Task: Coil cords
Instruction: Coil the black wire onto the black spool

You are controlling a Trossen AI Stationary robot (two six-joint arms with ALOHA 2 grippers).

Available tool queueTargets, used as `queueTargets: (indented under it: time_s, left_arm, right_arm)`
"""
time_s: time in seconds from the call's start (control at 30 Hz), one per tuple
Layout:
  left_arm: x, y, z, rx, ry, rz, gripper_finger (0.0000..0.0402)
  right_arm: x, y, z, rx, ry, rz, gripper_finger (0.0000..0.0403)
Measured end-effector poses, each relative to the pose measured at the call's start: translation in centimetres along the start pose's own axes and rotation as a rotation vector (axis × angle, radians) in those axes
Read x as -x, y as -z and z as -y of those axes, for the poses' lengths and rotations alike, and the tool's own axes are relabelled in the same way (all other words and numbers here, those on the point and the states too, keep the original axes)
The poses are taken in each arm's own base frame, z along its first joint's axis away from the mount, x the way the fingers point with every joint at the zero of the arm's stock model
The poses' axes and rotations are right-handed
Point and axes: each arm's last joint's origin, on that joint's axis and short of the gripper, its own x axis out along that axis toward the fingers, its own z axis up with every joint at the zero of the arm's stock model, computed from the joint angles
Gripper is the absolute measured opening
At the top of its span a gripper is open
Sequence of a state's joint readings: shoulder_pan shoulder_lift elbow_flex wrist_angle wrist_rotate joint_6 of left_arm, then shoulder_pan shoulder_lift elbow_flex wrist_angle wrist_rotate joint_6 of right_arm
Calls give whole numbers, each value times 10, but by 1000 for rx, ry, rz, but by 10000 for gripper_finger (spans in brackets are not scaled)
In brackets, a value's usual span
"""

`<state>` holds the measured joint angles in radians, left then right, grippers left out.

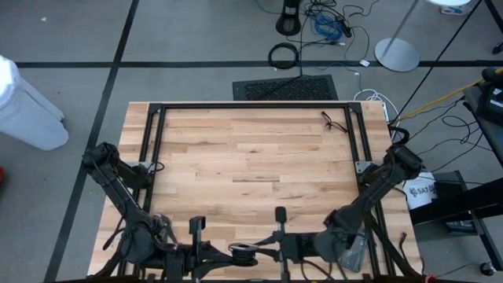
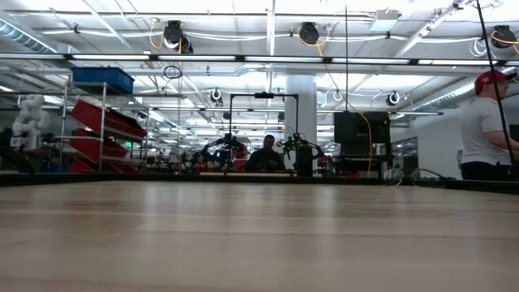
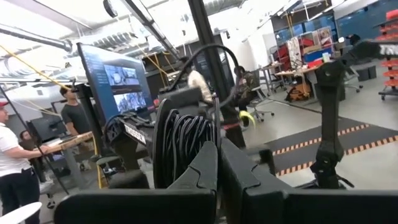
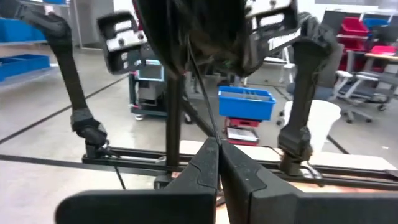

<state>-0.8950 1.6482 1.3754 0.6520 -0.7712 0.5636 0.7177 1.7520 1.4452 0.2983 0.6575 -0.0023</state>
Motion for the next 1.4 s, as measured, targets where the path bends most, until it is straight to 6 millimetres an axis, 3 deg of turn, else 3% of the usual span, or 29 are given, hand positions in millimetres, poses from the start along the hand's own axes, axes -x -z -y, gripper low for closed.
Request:
queueTargets:
  time_s: [0.2, 0.47, 1.03, 1.4]
  left_arm:
    - [1, 2, 0, -22, 26, -35, 1]
    - [-1, 3, -2, -12, 23, -38, 0]
    - [-14, 26, -11, -20, 52, -166, 0]
    - [-11, 46, -8, -184, 114, -325, 0]
  right_arm:
    - [24, -16, -7, 14, -4, -3, 1]
    - [38, -25, -12, 29, 14, 11, 0]
    - [38, -22, -11, 46, 19, -7, 0]
    - [32, -5, -2, 55, 48, -146, 0]
